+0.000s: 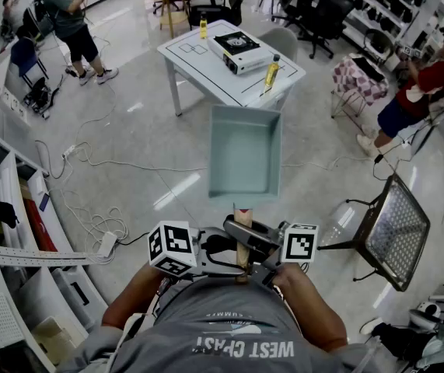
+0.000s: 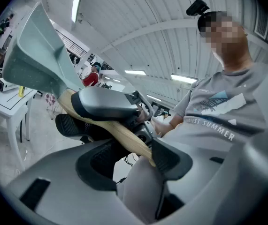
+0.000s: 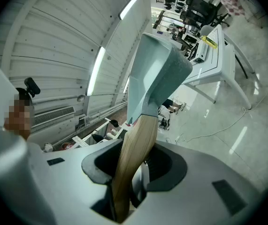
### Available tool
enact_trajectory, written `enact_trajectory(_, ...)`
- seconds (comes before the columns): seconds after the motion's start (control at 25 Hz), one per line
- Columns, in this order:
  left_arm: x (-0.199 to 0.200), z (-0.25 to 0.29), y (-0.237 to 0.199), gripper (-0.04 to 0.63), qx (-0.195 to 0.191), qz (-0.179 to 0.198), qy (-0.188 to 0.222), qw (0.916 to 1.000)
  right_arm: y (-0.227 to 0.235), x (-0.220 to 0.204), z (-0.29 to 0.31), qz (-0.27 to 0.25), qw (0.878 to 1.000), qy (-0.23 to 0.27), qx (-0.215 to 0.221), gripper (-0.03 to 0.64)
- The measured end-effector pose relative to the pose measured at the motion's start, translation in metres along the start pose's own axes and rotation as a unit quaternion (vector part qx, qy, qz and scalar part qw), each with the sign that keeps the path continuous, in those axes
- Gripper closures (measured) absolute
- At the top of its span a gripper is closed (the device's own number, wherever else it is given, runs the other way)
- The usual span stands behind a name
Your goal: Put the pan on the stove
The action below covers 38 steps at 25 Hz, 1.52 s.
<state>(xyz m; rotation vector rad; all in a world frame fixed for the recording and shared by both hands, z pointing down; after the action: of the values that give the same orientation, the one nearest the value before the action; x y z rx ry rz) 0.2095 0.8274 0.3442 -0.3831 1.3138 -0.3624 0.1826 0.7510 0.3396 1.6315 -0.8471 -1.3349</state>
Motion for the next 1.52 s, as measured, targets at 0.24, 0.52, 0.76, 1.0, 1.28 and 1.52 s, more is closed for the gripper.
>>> enact_trajectory(0.24, -0.004, -0.01, -0.009, 0.383, -0.008, -0.005, -0.001, 1.0, 0.009, 0.001, 0.009, 0.008, 1.0, 0.01, -0.005, 0.463)
enact_trajectory(0.52, -0.004, -0.025, -0.022, 0.379, -0.018, -0.004, -0.002, 0.9998, 0.016, 0.009, 0.029, -0.005, 1.0, 0.021, -0.01, 0.457)
enact_trajectory(0.76, 0.003, -0.028, -0.039, 0.379, -0.019, -0.015, 0.001, 0.9997, 0.025, 0.025, 0.035, 0.001, 1.0, 0.023, -0.012, 0.457)
enact_trajectory(1.0, 0.022, -0.028, -0.074, 0.377, -0.005, -0.032, 0.007, 0.9994, 0.041, 0.06, 0.042, 0.013, 1.0, 0.016, 0.003, 0.459)
enact_trajectory(1.28, 0.05, -0.018, -0.122, 0.377, 0.021, -0.045, 0.021, 0.9985, 0.065, 0.108, 0.044, 0.023, 1.0, -0.01, 0.013, 0.459)
enact_trajectory(1.52, 0.074, -0.009, -0.161, 0.377, 0.044, -0.056, 0.038, 0.9967, 0.083, 0.148, 0.043, 0.027, 0.999, -0.037, 0.02, 0.459)
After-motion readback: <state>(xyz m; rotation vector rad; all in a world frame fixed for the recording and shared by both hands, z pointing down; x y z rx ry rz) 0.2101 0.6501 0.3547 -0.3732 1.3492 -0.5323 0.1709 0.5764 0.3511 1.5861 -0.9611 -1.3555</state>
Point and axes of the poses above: the fingertips, and each gripper's own axes: z forward along the fingers, y to its right, x out of its top, the point moved 2 cm from there along -z, backward along the fingers, and after that the axes turned 3 degrees about x, right-handed, at the moved point
